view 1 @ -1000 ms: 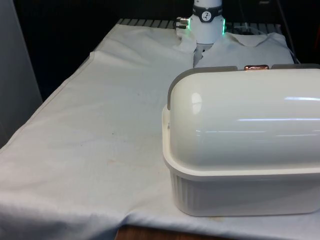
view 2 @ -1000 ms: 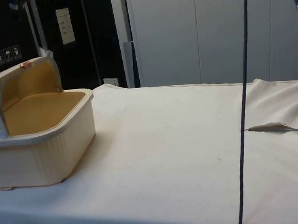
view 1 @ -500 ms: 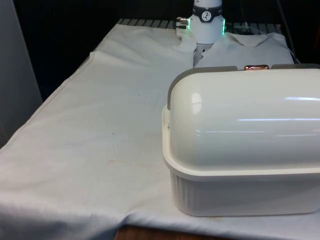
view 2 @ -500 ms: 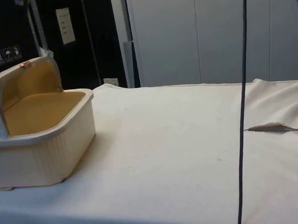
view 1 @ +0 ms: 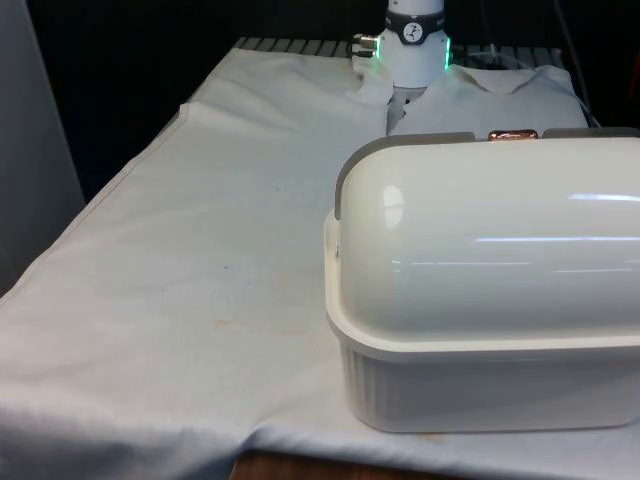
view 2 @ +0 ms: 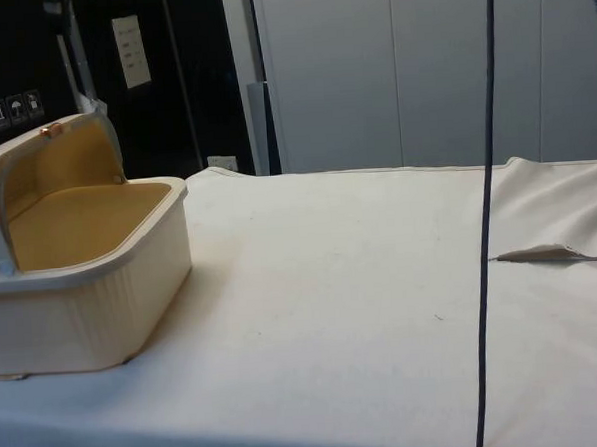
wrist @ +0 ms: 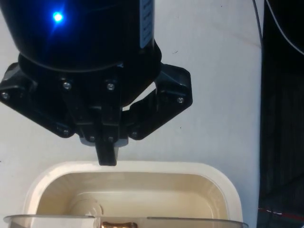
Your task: Open the lid, then close it.
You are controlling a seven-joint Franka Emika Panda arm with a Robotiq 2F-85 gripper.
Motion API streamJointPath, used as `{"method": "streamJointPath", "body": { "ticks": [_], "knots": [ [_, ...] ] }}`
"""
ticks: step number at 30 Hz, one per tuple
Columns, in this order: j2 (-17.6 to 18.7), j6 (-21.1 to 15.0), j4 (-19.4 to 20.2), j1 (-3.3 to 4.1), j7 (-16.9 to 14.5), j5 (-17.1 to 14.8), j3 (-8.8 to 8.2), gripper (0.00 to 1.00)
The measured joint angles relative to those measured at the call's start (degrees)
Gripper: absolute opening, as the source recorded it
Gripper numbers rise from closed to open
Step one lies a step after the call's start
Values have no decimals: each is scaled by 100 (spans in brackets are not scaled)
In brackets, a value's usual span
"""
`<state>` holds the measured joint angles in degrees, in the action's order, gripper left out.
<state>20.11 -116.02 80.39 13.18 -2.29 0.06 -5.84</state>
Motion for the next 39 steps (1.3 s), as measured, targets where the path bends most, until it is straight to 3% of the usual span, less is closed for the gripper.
{"method": "streamJointPath", "body": {
  "ticks": [4, 8, 15, 19, 20, 24, 27, 39],
  "knots": [
    [6, 0, -6, 0, 0, 0, 0, 0],
    [6, 0, -6, 0, 0, 0, 0, 12],
    [6, 0, -6, 0, 0, 0, 0, 49],
    [6, 0, -6, 0, 0, 0, 0, 63],
    [6, 0, -6, 0, 0, 0, 0, 74],
    [6, 0, -6, 0, 0, 0, 0, 93],
    [11, 0, -6, 0, 0, 0, 6, 100],
    [195, -309, -29, -6, 0, 0, 6, 100]
  ]
}}
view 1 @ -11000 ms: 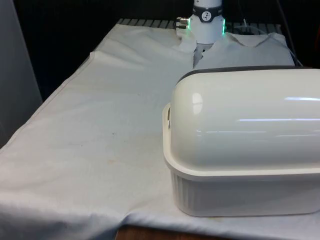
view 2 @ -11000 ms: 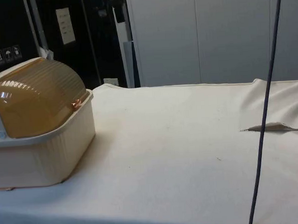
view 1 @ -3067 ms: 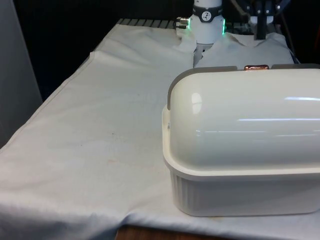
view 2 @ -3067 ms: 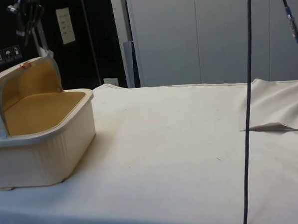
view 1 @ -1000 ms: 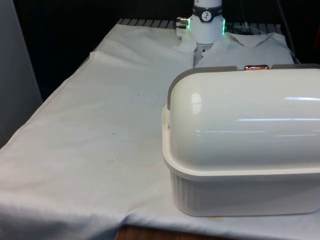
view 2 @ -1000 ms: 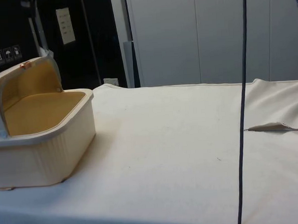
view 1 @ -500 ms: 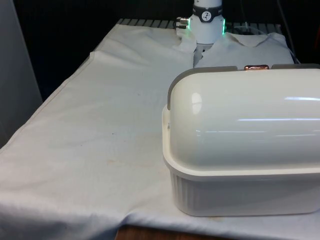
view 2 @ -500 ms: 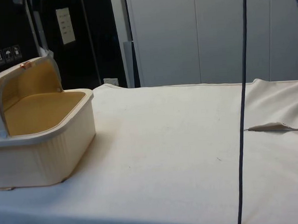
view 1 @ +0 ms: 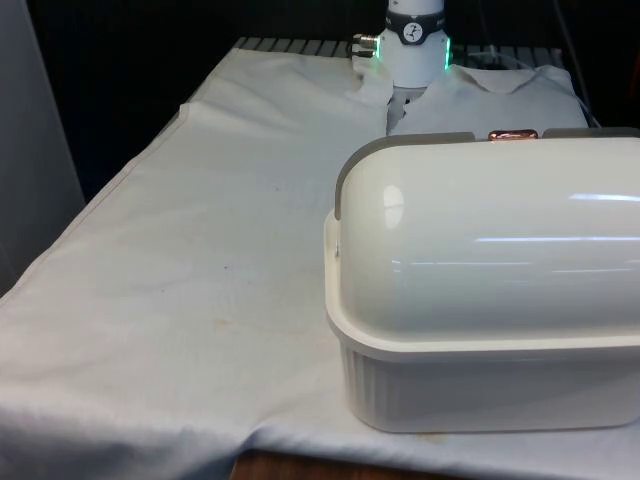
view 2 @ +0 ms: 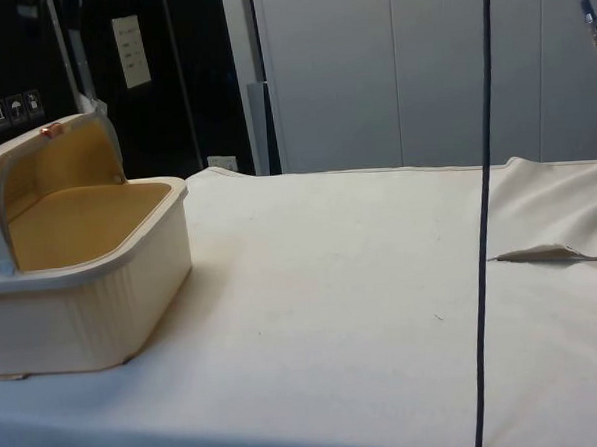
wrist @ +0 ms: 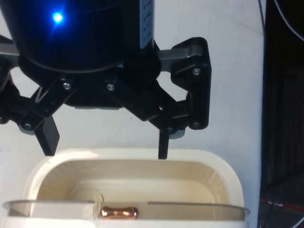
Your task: Open the lid, then close it.
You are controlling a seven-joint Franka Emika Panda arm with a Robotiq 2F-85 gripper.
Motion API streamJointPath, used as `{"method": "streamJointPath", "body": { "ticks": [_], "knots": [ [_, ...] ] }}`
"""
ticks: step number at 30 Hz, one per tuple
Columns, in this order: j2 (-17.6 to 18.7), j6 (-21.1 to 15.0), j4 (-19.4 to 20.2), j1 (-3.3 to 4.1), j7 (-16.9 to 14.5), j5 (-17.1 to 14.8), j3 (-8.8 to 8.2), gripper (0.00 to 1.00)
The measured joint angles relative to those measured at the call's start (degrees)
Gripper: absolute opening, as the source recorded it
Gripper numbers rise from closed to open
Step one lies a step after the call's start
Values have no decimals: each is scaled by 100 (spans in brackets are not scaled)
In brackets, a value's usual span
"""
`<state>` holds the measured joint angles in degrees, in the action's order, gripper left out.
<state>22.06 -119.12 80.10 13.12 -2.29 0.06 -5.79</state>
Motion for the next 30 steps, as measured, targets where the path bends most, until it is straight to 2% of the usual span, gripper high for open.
{"method": "streamJointPath", "body": {
  "ticks": [22, 30],
  "knots": [
    [722, -516, -516, 11, 40, 0, 0, 100],
    [997, -894, -584, 17, 57, 0, 0, 100]
  ]
}}
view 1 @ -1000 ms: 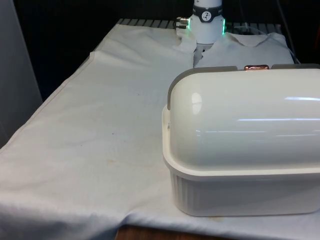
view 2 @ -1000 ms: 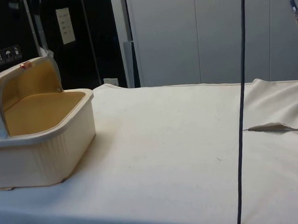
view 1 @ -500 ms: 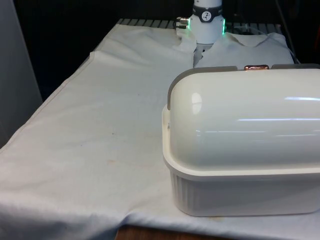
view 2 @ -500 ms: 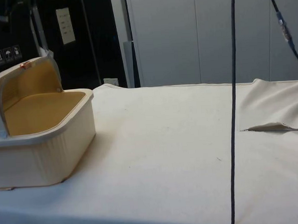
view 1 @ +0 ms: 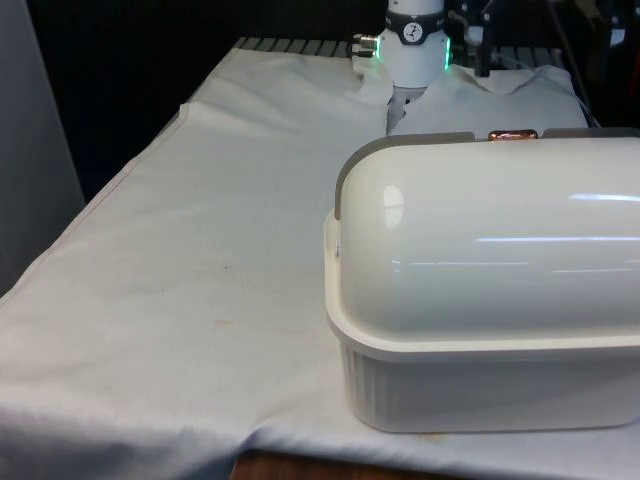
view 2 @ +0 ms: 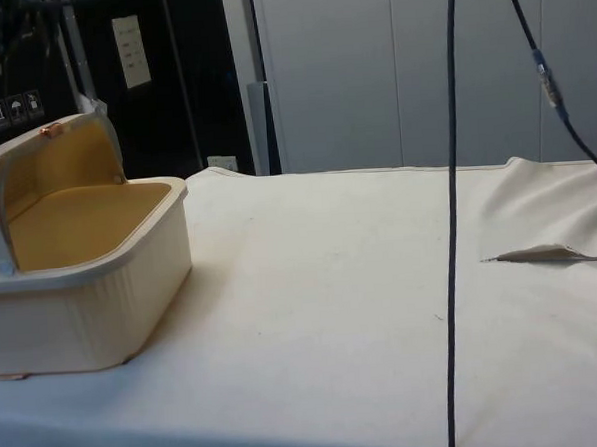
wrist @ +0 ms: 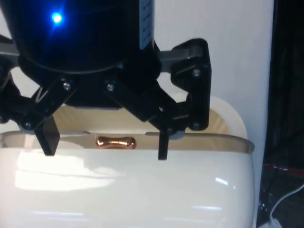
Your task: Open the lid, then close it.
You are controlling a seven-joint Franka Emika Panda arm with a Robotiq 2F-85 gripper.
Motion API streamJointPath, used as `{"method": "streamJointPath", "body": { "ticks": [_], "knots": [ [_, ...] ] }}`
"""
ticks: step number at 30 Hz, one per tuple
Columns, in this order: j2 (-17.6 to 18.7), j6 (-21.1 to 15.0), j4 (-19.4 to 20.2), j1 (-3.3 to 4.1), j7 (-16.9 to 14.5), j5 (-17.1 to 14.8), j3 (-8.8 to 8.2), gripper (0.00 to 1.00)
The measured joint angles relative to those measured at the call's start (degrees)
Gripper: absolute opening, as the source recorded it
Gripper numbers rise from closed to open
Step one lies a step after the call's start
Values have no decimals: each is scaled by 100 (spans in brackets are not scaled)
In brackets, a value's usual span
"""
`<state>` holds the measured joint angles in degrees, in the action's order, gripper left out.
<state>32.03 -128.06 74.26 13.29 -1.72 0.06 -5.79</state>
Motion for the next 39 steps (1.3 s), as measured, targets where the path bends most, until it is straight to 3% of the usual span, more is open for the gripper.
{"method": "streamJointPath", "body": {
  "ticks": [3, 8, 9, 13, 14, 18, 21, 39],
  "knots": [
    [46, -74, -6, 0, 6, 0, 0, 96],
    [97, -149, -17, 0, 6, 0, 0, 70],
    [115, -155, -29, 0, 6, 0, 0, 60],
    [126, -155, -40, 0, 6, 0, 0, 40],
    [126, -155, -40, 0, 6, 0, 0, 40],
    [138, -160, -46, 0, 11, 0, 0, 14],
    [143, -160, -46, 0, 11, 0, 0, 0],
    [172, -132, 46, 52, 11, 0, 0, 0]
  ]
}}
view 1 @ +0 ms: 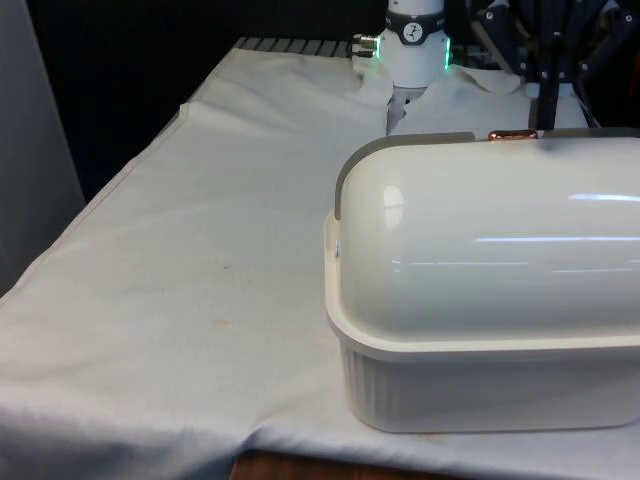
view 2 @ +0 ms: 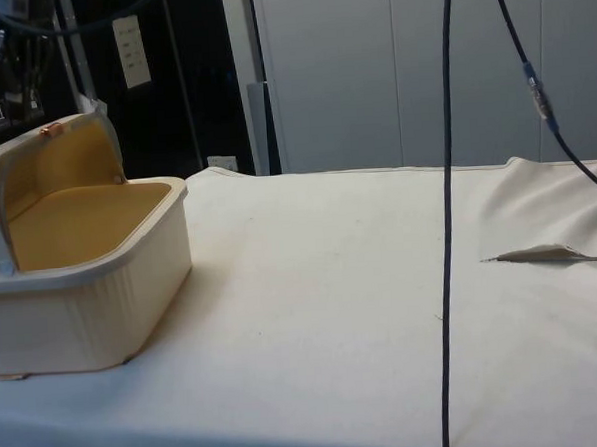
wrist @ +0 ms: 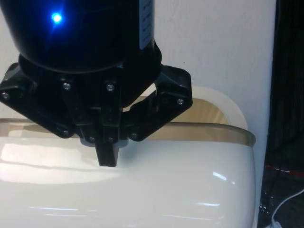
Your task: Open the lid, then close it.
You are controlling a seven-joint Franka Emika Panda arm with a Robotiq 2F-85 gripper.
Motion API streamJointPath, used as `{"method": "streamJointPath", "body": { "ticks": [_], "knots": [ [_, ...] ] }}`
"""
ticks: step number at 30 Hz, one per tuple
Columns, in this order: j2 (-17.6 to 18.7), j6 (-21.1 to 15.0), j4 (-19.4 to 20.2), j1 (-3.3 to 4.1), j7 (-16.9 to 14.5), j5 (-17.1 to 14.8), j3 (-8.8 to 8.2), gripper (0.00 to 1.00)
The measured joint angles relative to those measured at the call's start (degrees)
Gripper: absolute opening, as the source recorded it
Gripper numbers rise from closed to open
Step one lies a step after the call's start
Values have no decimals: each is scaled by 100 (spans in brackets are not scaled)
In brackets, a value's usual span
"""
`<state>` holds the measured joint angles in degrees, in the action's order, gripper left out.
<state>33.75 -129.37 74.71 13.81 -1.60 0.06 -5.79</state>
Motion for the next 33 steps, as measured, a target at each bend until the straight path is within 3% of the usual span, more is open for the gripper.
{"method": "streamJointPath", "body": {
  "ticks": [33],
  "knots": [
    [-80, 241, 178, -40, -46, -241, 0, 0]
  ]
}}
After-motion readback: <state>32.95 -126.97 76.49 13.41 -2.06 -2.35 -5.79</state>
